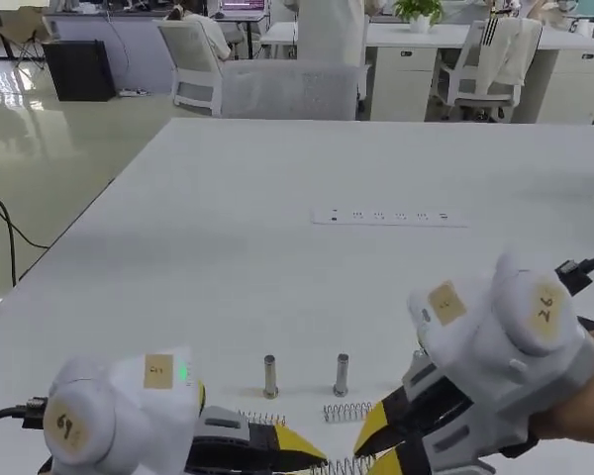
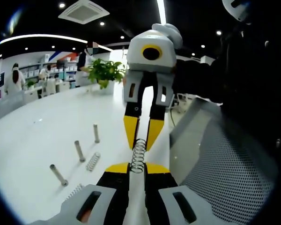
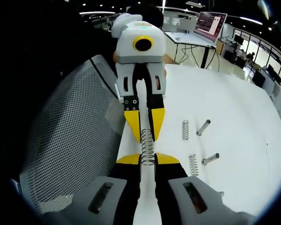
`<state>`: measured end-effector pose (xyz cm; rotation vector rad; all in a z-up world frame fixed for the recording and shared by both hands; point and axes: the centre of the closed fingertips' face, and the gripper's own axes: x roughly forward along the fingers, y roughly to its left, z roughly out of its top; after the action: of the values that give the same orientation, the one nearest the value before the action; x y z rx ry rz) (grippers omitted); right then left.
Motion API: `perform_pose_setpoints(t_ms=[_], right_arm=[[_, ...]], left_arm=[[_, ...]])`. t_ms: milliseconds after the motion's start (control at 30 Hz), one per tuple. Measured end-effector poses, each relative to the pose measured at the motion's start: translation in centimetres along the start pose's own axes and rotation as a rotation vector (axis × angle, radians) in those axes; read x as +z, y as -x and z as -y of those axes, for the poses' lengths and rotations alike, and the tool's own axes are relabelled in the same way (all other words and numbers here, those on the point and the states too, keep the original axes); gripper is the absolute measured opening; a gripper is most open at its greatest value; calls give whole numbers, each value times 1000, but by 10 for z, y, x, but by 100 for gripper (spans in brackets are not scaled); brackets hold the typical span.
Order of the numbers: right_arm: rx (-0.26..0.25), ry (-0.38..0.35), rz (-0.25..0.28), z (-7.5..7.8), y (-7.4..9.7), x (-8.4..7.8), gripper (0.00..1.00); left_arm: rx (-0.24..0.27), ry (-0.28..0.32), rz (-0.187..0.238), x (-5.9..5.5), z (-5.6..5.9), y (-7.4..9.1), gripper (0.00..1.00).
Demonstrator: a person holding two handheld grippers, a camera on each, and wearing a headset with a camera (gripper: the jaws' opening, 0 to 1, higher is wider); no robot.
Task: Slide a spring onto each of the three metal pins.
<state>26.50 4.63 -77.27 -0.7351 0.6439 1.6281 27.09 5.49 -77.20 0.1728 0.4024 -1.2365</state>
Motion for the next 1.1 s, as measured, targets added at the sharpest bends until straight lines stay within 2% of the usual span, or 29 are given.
perform_pose_setpoints(t_ms=[167,233,467,767,933,1100], right_arm=[[4,-43,41,0,5,10,8],[2,-51,42,0,6,13,7],[-8,-42,51,-1,7,23,7],[-15,-12,87,0,8,46,7],[-9,0,79,-2,6,52,7],[-5,-8,39,0,6,51,8]], left_arm=[[2,-10,-17,-2,-2,-1,3],[3,-13,-18,-2,-3,-1,3],[2,-22,-26,-3,-4,-3,3],[2,-31,-16,-1,-4,-3,3],[0,-45,-10,0,-3,-4,2],[3,-61,-8,0,-2,-3,2]])
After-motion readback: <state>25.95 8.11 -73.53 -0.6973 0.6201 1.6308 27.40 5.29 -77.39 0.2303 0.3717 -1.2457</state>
